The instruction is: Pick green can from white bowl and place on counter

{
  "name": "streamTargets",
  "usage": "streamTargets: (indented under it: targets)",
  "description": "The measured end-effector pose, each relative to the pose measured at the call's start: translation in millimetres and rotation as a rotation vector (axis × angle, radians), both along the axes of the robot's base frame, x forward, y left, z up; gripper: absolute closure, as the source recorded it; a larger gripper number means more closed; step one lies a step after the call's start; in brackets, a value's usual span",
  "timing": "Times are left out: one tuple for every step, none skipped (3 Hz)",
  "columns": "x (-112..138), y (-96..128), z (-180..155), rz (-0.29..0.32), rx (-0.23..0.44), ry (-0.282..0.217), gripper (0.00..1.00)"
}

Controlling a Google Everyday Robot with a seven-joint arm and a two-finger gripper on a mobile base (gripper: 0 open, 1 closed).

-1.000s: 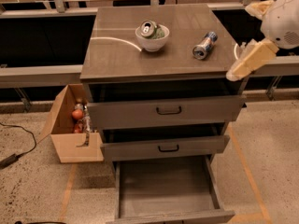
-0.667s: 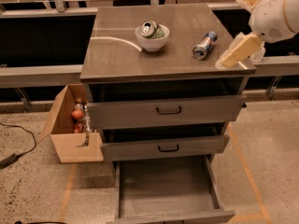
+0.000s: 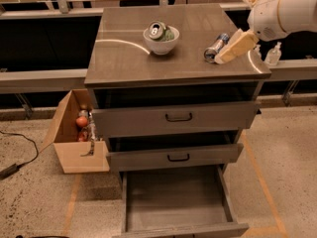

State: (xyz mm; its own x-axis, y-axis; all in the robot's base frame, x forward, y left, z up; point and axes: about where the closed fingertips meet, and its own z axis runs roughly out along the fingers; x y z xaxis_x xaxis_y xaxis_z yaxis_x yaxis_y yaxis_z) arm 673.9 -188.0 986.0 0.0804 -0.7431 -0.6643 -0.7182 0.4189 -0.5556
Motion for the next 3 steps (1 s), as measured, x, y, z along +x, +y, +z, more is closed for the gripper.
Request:
streamTargets:
  targets:
    - [20.4,20.8,-0.5,0.016,0.067,-0.038,0.0]
    - [62.6,60.3,-3.7,0.072,0.166,-0.086,0.0]
    - [95.5,95.8,-16.6,0.139,0.233,-0.108,0.0]
